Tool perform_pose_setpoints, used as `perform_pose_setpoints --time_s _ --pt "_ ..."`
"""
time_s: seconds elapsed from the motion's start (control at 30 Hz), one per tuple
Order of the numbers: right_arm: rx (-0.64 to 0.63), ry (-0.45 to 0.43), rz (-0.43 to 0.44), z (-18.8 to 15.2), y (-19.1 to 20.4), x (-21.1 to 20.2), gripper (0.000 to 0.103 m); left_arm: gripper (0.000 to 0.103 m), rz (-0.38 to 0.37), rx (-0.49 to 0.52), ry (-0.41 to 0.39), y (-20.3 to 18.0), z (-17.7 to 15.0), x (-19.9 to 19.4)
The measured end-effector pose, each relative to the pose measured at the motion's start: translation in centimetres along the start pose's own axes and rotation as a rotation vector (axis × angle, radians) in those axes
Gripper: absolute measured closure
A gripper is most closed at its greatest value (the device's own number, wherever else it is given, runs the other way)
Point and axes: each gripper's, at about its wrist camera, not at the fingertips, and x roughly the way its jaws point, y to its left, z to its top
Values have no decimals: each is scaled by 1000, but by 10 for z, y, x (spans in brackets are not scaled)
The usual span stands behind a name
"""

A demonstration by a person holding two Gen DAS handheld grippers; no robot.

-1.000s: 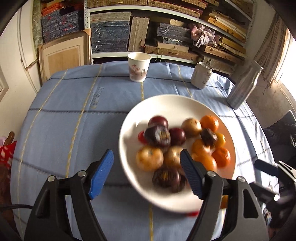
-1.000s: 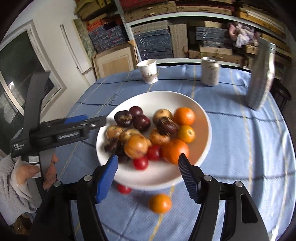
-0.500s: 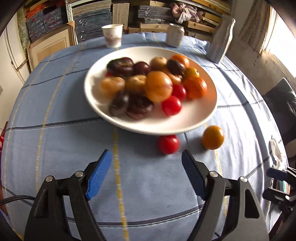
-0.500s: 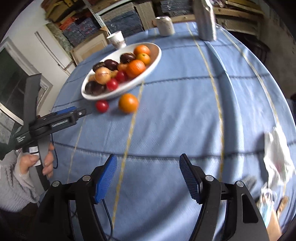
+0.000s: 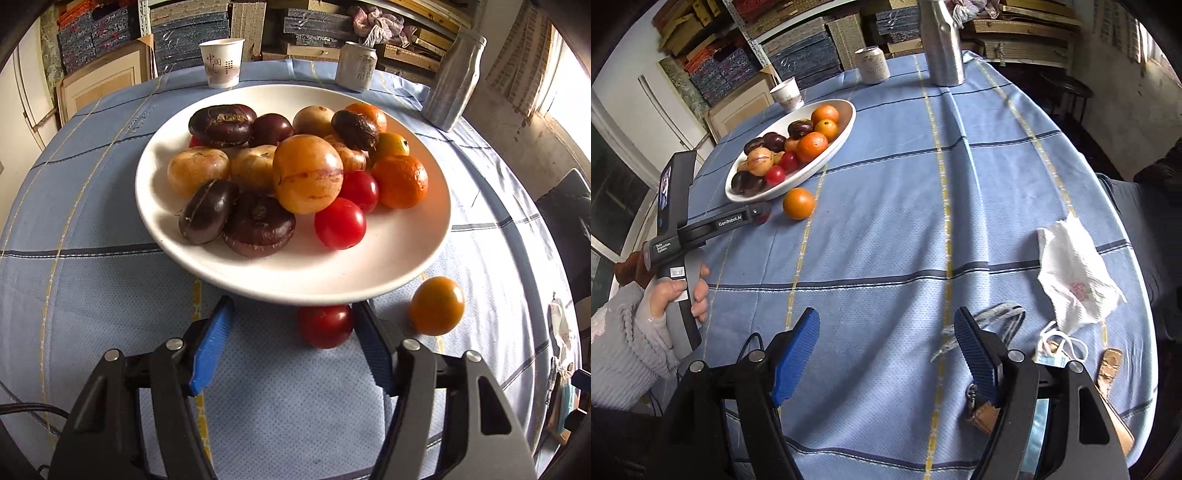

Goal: Organize fruits
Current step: 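Withdraw both open tools from the plate toward the last two fruits, then grasp the red tomato with the left tool while the right tool grasps the small mandarin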

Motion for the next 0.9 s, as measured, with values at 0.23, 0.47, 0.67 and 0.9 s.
perform_pose_setpoints --time_s 0.23,0.47,0.67,0.9 --pt "-12 19 2 -2 3 3 27 46 4 10 1 -4 0 1" --pt "-16 24 2 -3 5 3 27 46 14 14 0 -6 -1 1" --pt "-18 30 -2 -6 5 2 27 46 24 18 -1 -8 0 3" --pt "-14 25 0 -7 2 -2 27 74 -5 59 -4 -19 -3 0"
